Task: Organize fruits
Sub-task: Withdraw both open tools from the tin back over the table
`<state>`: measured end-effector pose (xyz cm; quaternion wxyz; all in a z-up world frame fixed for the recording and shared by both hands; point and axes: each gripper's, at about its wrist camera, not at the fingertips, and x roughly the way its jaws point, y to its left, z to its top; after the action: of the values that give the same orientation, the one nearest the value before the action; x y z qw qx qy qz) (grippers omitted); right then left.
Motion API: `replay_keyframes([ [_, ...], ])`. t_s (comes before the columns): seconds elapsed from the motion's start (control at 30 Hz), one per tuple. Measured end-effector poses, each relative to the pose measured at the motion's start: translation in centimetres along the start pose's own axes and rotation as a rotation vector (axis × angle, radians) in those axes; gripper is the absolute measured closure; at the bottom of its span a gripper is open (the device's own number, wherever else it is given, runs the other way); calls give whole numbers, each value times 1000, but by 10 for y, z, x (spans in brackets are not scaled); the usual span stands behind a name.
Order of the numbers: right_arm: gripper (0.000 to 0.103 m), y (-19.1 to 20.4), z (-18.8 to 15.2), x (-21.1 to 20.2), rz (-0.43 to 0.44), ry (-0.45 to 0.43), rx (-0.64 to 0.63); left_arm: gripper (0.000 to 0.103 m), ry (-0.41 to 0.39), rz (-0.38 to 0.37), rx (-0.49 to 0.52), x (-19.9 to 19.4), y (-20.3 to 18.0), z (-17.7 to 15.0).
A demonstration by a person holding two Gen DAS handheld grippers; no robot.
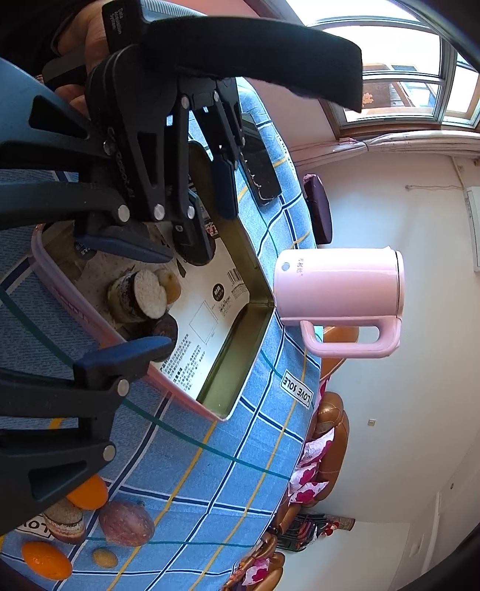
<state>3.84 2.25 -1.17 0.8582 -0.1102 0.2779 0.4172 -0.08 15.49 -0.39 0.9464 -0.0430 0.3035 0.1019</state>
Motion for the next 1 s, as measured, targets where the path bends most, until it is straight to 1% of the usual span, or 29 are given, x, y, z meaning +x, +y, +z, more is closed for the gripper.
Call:
replay_keyframes([
  [0.07,46,-6,-2,-9,-13,-13,15,16,-26,-8,-1,-9,-5,3],
  [0.13,45,-14,-5,-21,-41,-28,28,14,-46,-30,3,-16,-15,6],
  [0.23,45,-29,-12,-43,-67,-50,58,13,-67,-64,35,-24,-38,9],
  [0.3,45,-41,-19,-58,-102,-61,75,13,-70,-89,53,-25,-54,10],
  [0.43,45,-67,-37,-84,-188,-65,123,13,-54,-134,96,-21,-87,11],
  [0.57,45,-96,-55,-107,-258,-56,168,13,-39,-163,154,-17,-119,7],
  [0.67,45,-121,-68,-125,-340,-48,197,13,-29,-181,185,-15,-139,5],
  [0.8,45,-160,-83,-146,-472,-33,283,13,1,-225,201,-8,-159,4],
  [0.9,45,-185,-91,-156,-553,-19,339,13,29,-217,215,2,-170,4],
  [1.0,45,-206,-98,-161,-593,6,392,13,47,-193,232,11,-176,4],
])
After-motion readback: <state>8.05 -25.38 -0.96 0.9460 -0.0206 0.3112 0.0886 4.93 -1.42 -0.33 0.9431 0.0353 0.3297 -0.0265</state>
